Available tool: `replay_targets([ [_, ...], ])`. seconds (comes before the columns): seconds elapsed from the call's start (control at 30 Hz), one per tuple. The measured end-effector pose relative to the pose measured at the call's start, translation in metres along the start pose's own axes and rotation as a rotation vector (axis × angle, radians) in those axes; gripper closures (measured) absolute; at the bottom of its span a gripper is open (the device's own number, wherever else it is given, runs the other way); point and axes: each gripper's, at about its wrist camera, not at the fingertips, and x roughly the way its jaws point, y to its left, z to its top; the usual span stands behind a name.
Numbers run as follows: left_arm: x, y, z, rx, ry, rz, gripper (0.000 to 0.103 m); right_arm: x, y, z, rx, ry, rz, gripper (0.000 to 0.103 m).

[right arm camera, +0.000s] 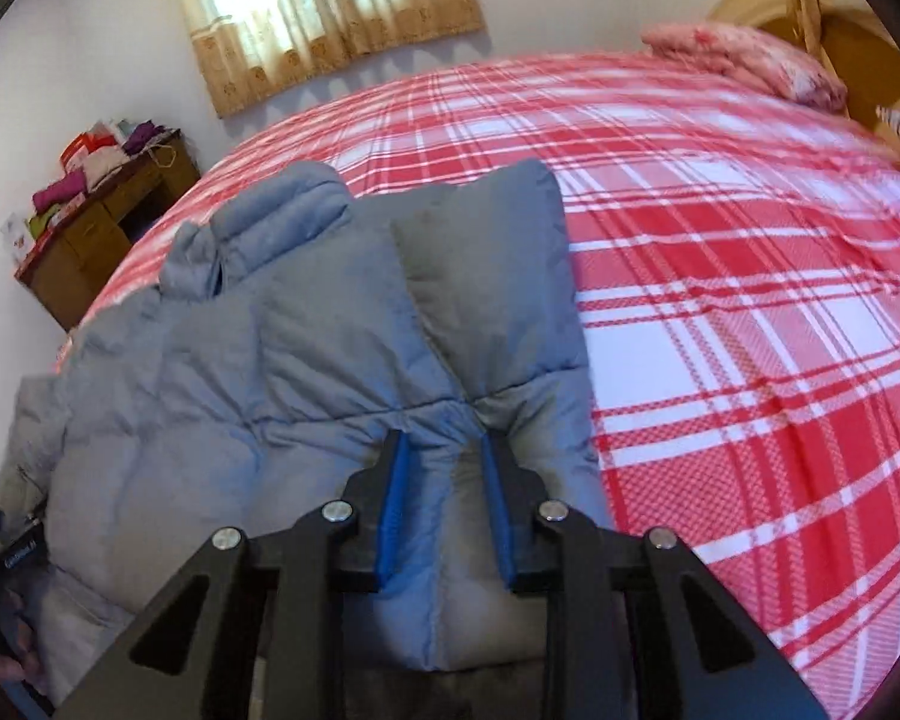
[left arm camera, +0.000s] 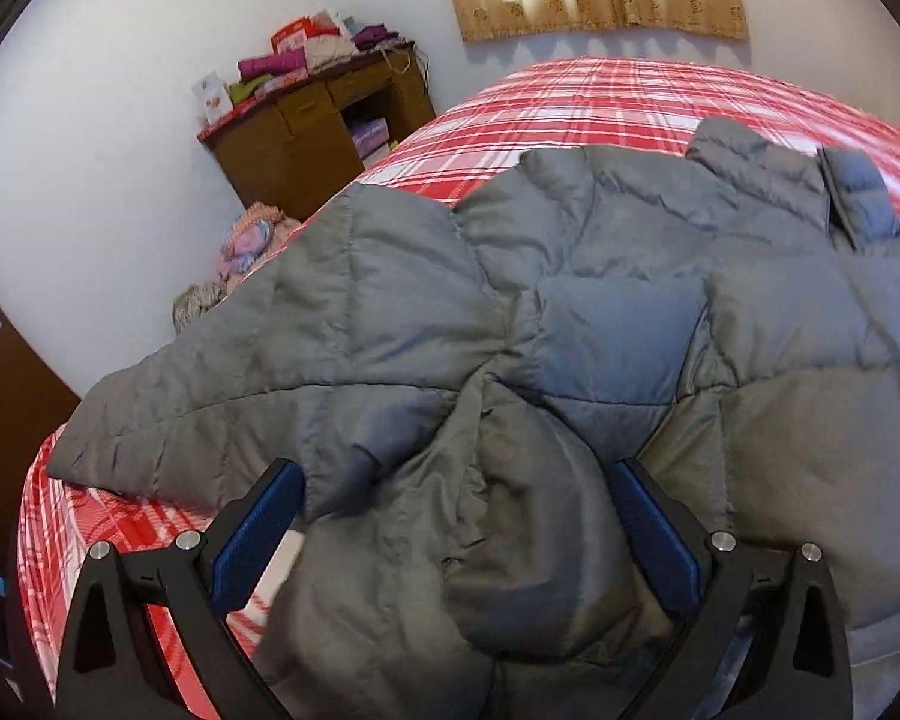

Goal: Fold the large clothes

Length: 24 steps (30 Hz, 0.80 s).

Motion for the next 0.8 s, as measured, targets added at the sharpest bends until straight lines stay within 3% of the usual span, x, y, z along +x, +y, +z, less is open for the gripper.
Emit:
replay_targets([
  [0.13, 0.000, -0.004, -0.001, 0.011, -0.012, 0.021, 0.001, -0.001, 0.003, -0.002, -0.023, -0.005, -0.013, 0.071],
  [0.23, 0.000, 0.007, 0.001, -0.025, 0.007, -0.027, 0.001, 0.001, 0.006, -0.003, -0.036, -0.008, -0.006, 0.064],
  [0.43, -0.054, 0.094, 0.009, -0.251, -0.115, -0.052, 0.001, 0.004, 0.008, -0.003, -0.038, -0.012, 0.013, 0.056],
  [0.57, -0.050, 0.184, 0.009, -0.429, -0.086, 0.030, 0.001, 0.004, 0.007, -0.003, -0.032, -0.013, 0.024, 0.055],
  [0.67, -0.026, 0.257, -0.003, -0.591, -0.016, 0.202, 0.001, 0.004, 0.007, -0.003, -0.032, -0.014, 0.023, 0.054],
  [0.8, 0.008, 0.317, -0.023, -0.748, 0.066, 0.283, 0.001, 0.005, 0.007, -0.003, -0.035, -0.013, 0.019, 0.054],
])
